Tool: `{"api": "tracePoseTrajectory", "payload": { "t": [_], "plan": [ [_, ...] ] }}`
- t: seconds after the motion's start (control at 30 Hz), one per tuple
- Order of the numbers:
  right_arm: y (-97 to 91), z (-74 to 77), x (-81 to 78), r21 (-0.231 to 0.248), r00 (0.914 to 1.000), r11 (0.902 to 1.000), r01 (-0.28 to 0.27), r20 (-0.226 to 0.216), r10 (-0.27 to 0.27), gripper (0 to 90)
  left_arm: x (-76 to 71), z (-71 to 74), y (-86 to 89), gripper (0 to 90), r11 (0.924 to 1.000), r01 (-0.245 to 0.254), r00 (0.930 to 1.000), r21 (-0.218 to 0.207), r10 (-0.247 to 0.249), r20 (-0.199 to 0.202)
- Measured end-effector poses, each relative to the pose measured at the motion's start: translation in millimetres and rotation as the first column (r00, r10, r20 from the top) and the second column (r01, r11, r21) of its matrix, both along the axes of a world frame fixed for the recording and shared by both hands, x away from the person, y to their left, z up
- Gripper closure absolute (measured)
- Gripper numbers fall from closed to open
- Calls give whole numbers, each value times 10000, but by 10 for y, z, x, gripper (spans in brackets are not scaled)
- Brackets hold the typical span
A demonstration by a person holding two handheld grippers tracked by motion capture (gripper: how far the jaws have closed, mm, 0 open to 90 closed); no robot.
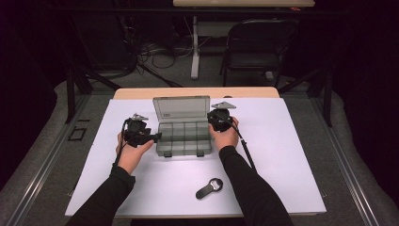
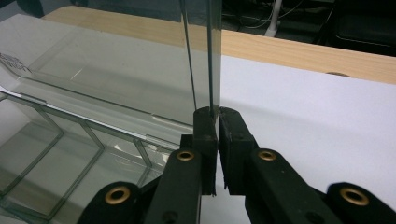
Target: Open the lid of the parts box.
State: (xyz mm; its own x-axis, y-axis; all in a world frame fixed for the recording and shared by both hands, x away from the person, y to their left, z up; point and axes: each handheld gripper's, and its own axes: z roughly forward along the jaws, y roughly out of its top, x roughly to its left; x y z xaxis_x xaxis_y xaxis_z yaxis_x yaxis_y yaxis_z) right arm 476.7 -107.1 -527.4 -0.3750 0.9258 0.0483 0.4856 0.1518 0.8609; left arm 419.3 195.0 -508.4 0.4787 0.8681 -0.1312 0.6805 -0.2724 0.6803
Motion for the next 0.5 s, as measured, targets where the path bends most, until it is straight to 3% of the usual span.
{"api": "tracePoseTrajectory", "payload": {
  "t": [0.23,0.5],
  "plan": [
    [1,-3,2,-6,10000,10000,10,22,-10,862,-19,-56,-60,450,9997,160,9998,170,-159,-101],
    [2,-3,2,-4,10000,10000,19,32,-19,863,-1,-172,-120,480,9986,163,9983,511,-134,-565]
  ]
}}
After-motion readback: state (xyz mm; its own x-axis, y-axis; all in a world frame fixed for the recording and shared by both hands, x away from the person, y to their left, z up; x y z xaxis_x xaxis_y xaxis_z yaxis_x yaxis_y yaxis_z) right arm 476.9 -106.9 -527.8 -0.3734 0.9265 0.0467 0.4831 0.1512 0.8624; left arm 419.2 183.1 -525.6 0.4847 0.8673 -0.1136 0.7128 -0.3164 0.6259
